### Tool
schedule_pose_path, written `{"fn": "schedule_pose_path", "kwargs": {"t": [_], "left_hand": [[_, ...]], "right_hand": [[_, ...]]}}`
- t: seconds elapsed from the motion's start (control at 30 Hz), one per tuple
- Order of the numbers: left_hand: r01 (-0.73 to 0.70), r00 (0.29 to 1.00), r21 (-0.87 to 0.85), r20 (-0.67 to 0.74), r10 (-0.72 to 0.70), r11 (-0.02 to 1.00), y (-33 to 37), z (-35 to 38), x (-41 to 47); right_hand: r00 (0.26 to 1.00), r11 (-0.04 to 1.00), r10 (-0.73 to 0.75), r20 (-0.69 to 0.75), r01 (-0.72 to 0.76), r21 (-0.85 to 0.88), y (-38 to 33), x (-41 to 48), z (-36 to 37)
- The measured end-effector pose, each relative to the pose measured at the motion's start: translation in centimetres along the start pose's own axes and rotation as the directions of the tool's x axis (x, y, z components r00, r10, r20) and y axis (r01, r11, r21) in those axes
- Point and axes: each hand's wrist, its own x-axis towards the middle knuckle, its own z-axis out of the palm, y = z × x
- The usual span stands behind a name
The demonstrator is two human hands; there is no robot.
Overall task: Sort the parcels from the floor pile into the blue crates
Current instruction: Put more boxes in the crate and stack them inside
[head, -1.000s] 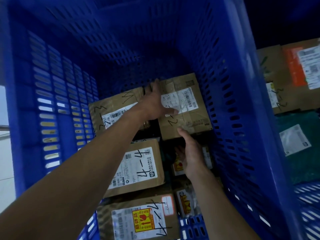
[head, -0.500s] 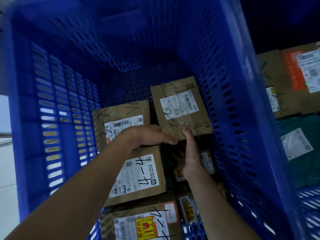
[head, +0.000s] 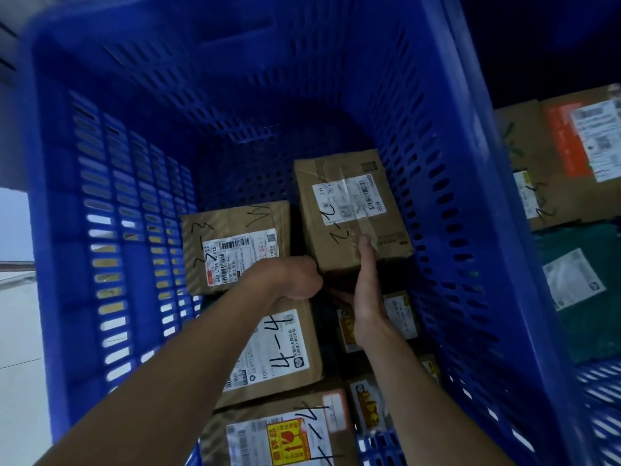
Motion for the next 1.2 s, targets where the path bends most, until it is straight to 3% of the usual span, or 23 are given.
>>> {"fn": "schedule_pose_path", "kwargs": {"t": [0.3, 0.43, 0.53, 0.63, 0.73, 0.83, 0.9, 0.97, 1.2], "left_hand": [[0.043, 0.999, -0.019, 0.034, -0.042, 0.999, -0.1, 1.2, 0.1], [-0.009, 0.999, -0.133, 0.037, 0.014, 0.991, -1.6, 1.6, 0.9], [-0.052, 0.997, -0.27, -0.064, 0.036, 0.961, -3.2, 2.7, 2.7], [-0.094, 0.994, -0.299, -0.088, 0.07, 0.95, -2.1, 2.4, 0.6], [-0.11, 0.994, -0.155, -0.012, 0.109, 0.982, -0.4, 2.2, -1.2], [-0.188, 0.981, 0.134, -0.016, 0.192, 0.973, 0.7, 2.8, -1.6], [-0.265, 0.956, 0.405, -0.008, 0.293, 0.875, 1.3, 3.7, -1.1], [-0.261, 0.945, 0.572, -0.012, 0.325, 0.778, 2.0, 4.9, -0.6], [-0.141, 0.963, 0.832, -0.01, 0.269, 0.537, 1.9, 6.0, 0.3]], "right_hand": [[0.999, 0.996, 0.043, -0.006, -0.042, 0.081, 0.2, -0.5, 0.0], [0.999, 0.994, 0.038, 0.019, -0.04, 0.105, -0.1, -0.7, 0.1], [1.0, 0.994, -0.03, -0.001, 0.03, 0.104, -0.7, -1.1, 0.9], [0.984, 0.984, -0.175, -0.015, 0.175, 0.045, -1.8, -1.2, 1.7], [0.965, 0.963, -0.263, -0.006, 0.262, -0.065, -2.9, -2.0, 2.2], [0.952, 0.938, -0.298, -0.071, 0.279, -0.204, -3.2, -2.8, 2.0], [0.95, 0.93, -0.295, -0.104, 0.26, -0.259, -3.3, -3.0, 1.8], [0.952, 0.929, -0.282, -0.118, 0.24, -0.282, -3.3, -3.0, 1.6], [0.95, 0.94, -0.256, -0.18, 0.202, -0.275, -3.4, -3.7, 2.2]]}}
